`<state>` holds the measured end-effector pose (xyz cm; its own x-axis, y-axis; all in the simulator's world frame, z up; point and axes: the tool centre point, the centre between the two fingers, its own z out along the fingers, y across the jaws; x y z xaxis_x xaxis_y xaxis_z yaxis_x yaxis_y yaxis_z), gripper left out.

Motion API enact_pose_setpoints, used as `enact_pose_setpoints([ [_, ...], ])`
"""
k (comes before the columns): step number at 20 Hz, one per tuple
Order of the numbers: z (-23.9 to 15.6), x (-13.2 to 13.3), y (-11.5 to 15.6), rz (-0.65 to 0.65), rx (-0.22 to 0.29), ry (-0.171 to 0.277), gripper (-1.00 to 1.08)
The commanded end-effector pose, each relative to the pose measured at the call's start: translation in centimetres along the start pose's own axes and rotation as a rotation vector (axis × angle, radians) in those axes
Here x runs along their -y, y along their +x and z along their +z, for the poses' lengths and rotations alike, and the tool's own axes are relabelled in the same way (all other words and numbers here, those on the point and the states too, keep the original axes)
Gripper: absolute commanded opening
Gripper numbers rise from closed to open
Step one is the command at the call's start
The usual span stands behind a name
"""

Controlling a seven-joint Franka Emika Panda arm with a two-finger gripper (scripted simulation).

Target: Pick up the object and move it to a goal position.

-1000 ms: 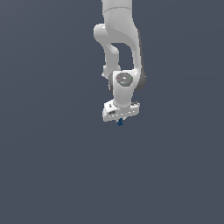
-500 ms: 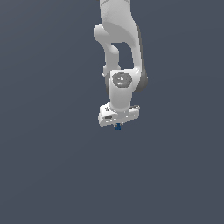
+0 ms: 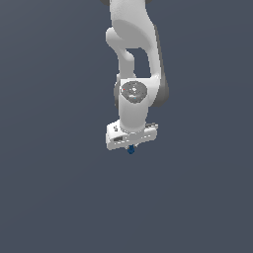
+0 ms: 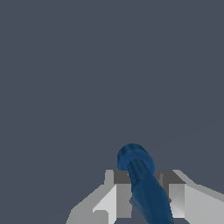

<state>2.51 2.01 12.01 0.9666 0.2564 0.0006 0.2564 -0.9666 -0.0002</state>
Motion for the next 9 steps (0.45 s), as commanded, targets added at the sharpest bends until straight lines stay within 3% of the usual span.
enact_pose_setpoints([
  [1,-0.45,-0.37,0.69,0.0,0.001,0.0,-1.0],
  [9,-0.92,-0.8,1.52,0.0,0.001,0.0,-1.0],
])
